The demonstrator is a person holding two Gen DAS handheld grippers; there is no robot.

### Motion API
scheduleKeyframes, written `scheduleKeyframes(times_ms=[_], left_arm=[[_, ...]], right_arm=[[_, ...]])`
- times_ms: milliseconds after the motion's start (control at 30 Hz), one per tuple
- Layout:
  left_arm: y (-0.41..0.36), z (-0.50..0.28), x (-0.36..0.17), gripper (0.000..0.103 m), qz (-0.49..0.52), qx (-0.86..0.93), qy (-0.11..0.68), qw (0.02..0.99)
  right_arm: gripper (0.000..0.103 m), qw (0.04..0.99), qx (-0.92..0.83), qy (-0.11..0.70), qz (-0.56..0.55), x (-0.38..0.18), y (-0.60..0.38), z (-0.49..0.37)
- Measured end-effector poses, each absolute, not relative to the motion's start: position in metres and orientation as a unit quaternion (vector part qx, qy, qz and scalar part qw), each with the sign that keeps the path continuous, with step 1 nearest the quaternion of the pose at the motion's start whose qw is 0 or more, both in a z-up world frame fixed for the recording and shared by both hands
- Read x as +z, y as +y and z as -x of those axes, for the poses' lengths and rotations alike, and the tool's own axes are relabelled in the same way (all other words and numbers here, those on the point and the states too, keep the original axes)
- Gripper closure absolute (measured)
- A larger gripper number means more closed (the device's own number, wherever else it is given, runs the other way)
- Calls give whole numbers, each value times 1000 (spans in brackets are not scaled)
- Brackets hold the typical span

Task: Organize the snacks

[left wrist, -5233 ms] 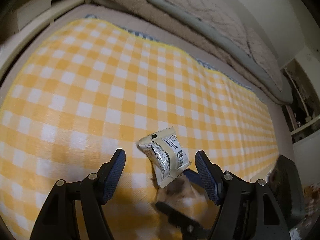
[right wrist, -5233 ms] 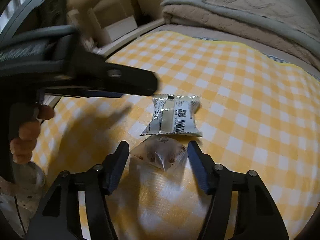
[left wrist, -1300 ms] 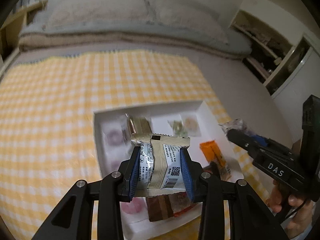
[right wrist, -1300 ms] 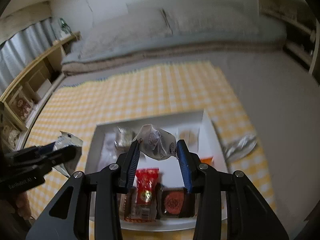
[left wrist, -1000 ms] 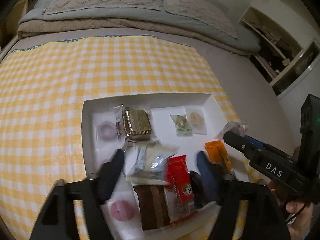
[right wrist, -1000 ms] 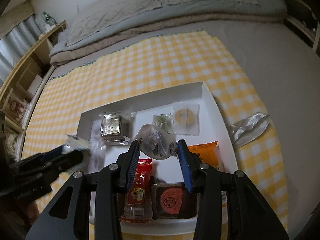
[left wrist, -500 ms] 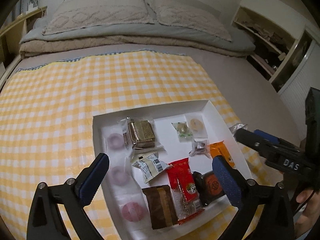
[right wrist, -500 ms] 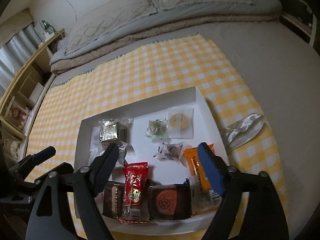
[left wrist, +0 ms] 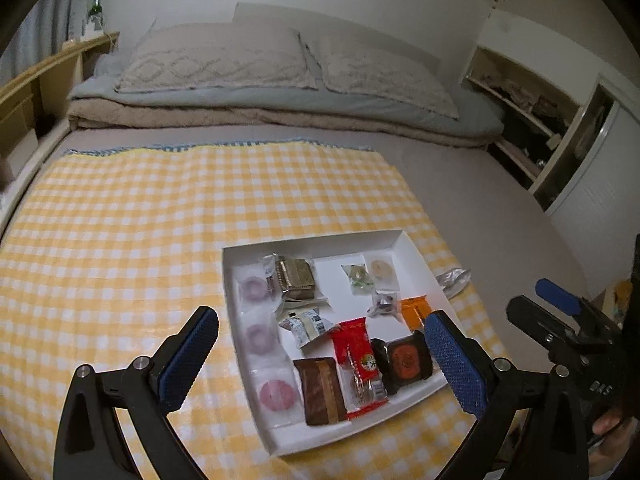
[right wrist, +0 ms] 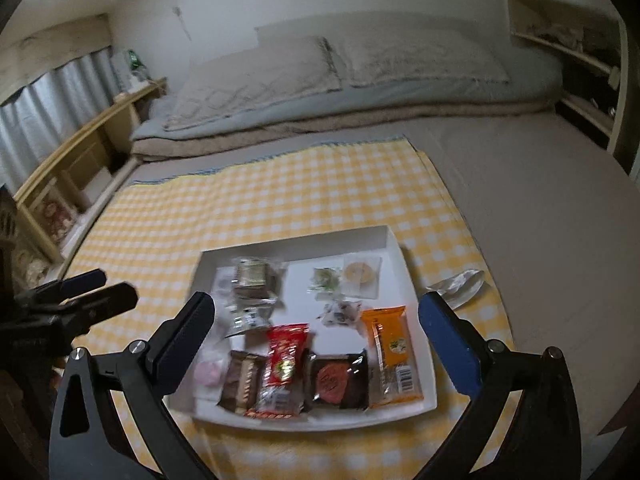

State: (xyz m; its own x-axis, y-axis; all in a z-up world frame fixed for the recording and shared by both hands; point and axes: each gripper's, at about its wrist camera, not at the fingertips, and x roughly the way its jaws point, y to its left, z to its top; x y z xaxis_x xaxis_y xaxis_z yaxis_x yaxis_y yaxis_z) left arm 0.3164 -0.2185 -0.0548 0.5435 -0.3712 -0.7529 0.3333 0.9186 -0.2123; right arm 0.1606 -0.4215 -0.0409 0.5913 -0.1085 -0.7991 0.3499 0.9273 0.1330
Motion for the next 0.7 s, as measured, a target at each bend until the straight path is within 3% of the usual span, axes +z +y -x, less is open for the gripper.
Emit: scheduleKeyframes(times_ms=[300, 700], left_arm=[[-180, -252, -32, 1, 28, -182, 406, 895], [-150, -162, -41, 0, -20, -139, 342, 929]], right_arm=[[0, 901, -123, 398, -125, -7, -389, -119], [0, 911, -144, 374, -95, -12, -365, -70]])
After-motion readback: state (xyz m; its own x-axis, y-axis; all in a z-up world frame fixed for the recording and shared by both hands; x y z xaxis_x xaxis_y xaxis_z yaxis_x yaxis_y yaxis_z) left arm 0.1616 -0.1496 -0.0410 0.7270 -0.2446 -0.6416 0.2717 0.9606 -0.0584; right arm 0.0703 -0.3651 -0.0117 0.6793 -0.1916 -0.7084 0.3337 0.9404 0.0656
